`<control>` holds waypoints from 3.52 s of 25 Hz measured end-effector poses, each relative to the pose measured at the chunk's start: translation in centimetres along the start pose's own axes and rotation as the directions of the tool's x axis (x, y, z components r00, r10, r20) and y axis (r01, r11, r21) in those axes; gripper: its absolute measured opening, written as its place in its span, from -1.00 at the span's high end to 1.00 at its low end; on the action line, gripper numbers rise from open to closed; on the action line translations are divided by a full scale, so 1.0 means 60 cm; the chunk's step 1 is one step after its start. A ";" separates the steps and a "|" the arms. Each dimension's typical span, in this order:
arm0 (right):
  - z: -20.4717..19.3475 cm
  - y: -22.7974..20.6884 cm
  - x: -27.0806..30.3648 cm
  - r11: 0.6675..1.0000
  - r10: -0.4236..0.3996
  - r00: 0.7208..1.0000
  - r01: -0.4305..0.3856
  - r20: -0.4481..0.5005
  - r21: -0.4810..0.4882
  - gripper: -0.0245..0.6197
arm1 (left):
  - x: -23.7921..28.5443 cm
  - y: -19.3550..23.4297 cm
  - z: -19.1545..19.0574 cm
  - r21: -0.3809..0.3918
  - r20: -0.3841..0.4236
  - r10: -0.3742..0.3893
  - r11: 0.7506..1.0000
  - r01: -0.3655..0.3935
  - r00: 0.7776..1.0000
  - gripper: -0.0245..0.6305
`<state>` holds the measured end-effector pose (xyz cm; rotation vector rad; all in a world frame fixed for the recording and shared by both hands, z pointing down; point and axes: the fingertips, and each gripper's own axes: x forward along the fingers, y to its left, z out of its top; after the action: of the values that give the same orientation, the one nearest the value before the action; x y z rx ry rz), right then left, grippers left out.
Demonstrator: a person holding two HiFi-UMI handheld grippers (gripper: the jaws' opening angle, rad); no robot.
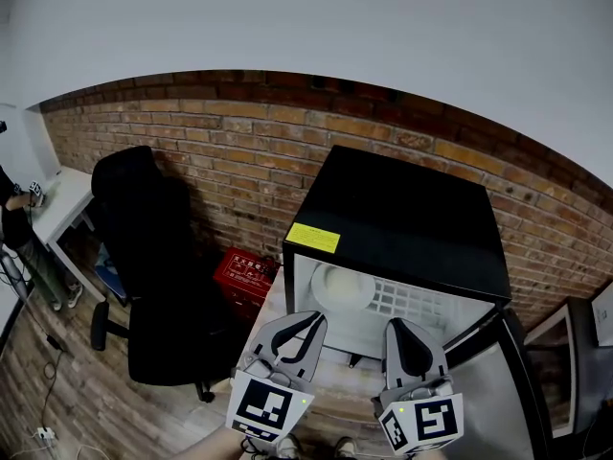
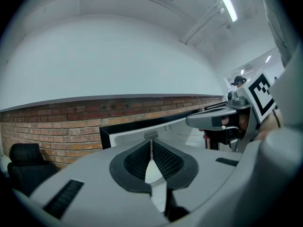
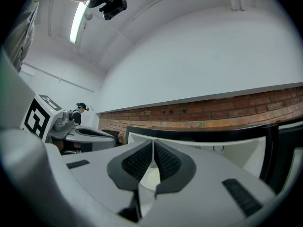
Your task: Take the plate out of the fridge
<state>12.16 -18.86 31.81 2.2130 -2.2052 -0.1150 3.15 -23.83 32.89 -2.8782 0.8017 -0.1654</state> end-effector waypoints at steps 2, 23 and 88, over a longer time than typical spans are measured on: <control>-0.003 -0.003 0.003 1.000 0.016 1.000 -0.016 -0.004 0.005 0.82 | 0.007 -0.003 -0.014 -0.025 -0.020 0.000 1.000 -0.001 1.000 0.85; -0.026 -0.036 0.039 0.996 0.093 0.995 -0.092 -0.029 0.022 0.82 | 0.100 0.011 -0.150 -0.868 0.023 -0.025 0.496 0.033 0.999 0.40; -0.095 -0.049 0.083 0.994 0.103 0.988 -0.097 -0.112 0.052 0.82 | 0.137 0.026 -0.287 -0.984 -0.086 0.009 -0.154 -0.084 0.996 0.85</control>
<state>15.48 -24.06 37.09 2.0690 -2.2732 0.0638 6.87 -31.41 50.08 -4.2634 1.6020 0.9296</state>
